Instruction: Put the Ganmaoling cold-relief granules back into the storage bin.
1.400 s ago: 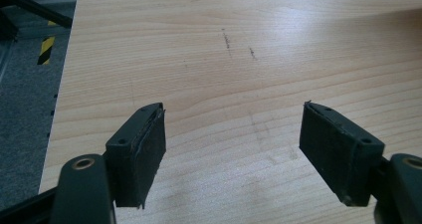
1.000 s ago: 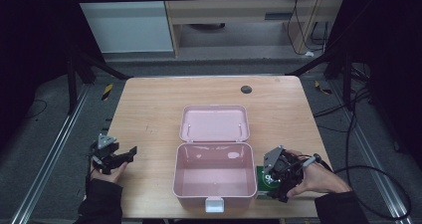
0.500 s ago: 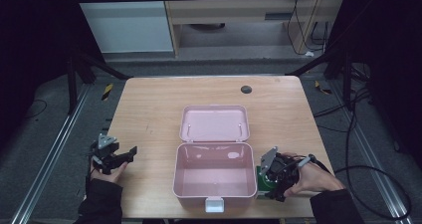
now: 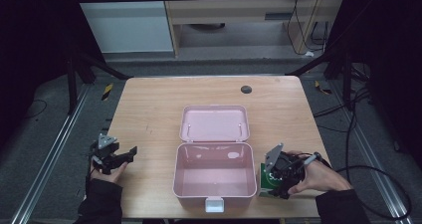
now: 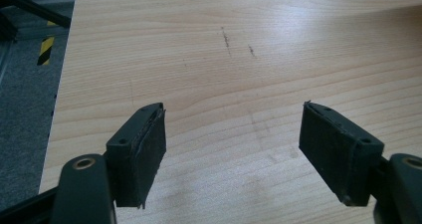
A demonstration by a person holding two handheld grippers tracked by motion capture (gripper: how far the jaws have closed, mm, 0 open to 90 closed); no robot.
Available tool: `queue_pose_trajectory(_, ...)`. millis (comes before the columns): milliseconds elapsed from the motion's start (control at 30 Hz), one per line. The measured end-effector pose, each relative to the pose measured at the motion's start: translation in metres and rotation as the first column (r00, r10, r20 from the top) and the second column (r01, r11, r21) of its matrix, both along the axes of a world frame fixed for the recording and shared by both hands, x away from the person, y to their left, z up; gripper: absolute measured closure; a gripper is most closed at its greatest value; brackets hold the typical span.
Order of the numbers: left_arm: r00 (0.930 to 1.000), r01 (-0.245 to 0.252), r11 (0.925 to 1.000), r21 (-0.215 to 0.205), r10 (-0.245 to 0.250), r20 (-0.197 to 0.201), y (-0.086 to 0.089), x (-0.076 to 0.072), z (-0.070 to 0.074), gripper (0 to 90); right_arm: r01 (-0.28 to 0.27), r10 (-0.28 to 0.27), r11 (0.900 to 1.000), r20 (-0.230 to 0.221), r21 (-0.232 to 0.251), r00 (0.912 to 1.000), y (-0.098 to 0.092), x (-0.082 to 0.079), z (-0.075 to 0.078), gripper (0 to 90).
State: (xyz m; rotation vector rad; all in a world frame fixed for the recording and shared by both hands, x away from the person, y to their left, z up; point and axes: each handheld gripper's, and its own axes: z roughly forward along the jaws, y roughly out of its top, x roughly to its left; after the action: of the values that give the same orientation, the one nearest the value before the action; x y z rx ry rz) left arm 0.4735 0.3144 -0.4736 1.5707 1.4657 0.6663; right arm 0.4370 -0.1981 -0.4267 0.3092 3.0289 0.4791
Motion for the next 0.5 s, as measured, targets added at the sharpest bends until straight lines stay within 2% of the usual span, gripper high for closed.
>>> queue_pose_trajectory(67,1.0000,0.001,1.0000,0.000,-0.001,-0.001,0.000,0.000,0.000,25.5,0.004,-0.005,1.000,0.006,0.008,1.0000,-0.001,-0.001,0.003,15.6)
queue_pose_trajectory(100,1.0000,0.003,1.0000,0.001,-0.003,-0.001,0.000,0.000,0.000,25.5,0.006,-0.006,1.000,0.021,0.024,0.9998,-0.004,-0.002,0.011,15.6)
queue_pose_trajectory(233,1.0000,0.003,1.0000,0.002,-0.003,-0.002,-0.001,0.000,0.000,25.5,0.013,-0.014,0.999,0.039,0.033,0.9991,-0.008,-0.004,0.023,15.6)
queue_pose_trajectory(300,1.0000,0.003,1.0000,0.002,-0.003,-0.003,0.000,0.000,0.000,25.5,0.018,-0.020,0.999,0.055,0.038,0.9983,-0.013,-0.005,0.036,15.6)
queue_pose_trajectory(400,1.0000,0.004,1.0000,0.003,-0.004,-0.003,-0.001,0.000,0.000,25.5,0.020,-0.023,0.999,0.065,0.045,0.9976,-0.015,-0.005,0.045,15.6)
queue_pose_trajectory(433,1.0000,0.003,1.0000,0.003,-0.003,-0.003,-0.001,0.000,0.000,25.5,0.011,-0.014,0.999,0.079,0.050,0.9967,-0.016,-0.006,0.054,15.6)
queue_pose_trajectory(467,1.0000,0.004,1.0000,0.003,-0.004,-0.003,-0.001,0.000,0.000,25.5,0.011,-0.014,0.999,0.079,0.050,0.9967,-0.016,-0.006,0.054,15.6)
queue_pose_trajectory(500,1.0000,0.004,1.0000,0.003,-0.004,-0.004,-0.001,0.000,0.000,25.5,0.010,-0.015,0.999,0.087,0.051,0.9961,-0.016,-0.007,0.064,15.6)
